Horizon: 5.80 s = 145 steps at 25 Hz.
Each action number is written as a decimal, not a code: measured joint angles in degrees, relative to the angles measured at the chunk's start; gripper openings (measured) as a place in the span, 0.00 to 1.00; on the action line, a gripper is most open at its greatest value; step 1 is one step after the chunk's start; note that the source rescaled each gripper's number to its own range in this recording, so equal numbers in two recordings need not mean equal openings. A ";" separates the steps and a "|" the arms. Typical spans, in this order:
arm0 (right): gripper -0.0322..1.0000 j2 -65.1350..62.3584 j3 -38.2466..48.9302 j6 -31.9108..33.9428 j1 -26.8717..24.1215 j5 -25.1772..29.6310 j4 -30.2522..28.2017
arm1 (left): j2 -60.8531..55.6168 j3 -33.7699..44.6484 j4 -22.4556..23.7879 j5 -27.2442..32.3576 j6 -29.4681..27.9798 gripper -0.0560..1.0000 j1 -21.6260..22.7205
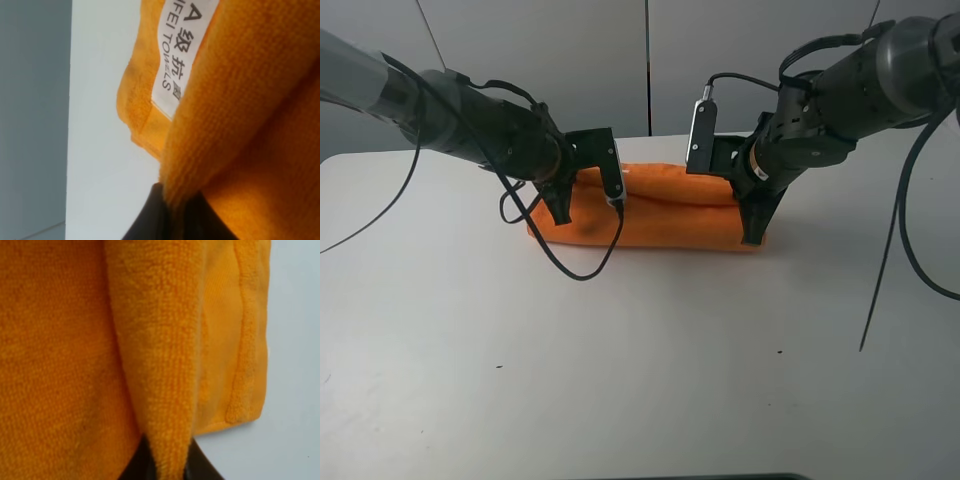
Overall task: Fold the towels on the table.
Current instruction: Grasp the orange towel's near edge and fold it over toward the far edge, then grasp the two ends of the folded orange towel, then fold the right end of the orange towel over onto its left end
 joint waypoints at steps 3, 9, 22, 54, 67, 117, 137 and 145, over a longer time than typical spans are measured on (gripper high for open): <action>0.03 0.00 -0.10 0.00 0.00 0.00 -0.36 | 0.00 0.00 1.65 0.00 -0.10 0.07 0.08; 0.41 0.00 -0.10 0.58 0.00 0.00 -0.61 | 0.00 -0.04 4.53 -0.25 -0.59 0.54 0.08; 1.00 -5.85 -0.22 20.49 0.00 0.77 -9.49 | -4.56 -0.13 8.75 2.12 -10.91 0.99 0.08; 1.00 -11.05 -3.94 -9.02 -9.32 17.79 66.94 | -7.45 -0.39 -84.64 11.35 29.30 0.99 12.86; 1.00 -6.35 -4.45 -12.03 -9.42 14.01 74.62 | -5.98 -0.39 -98.05 6.53 37.37 0.99 14.46; 1.00 6.94 -5.58 -12.35 -17.36 6.92 97.27 | -2.02 -0.48 -96.66 6.67 36.72 0.99 14.46; 1.00 8.71 -9.34 -30.20 -14.99 13.04 118.48 | -2.02 -0.48 -96.36 6.86 36.72 0.99 14.46; 0.82 8.79 -10.63 -30.95 -14.63 13.16 119.34 | -2.02 -0.48 -96.36 7.34 36.72 0.99 14.46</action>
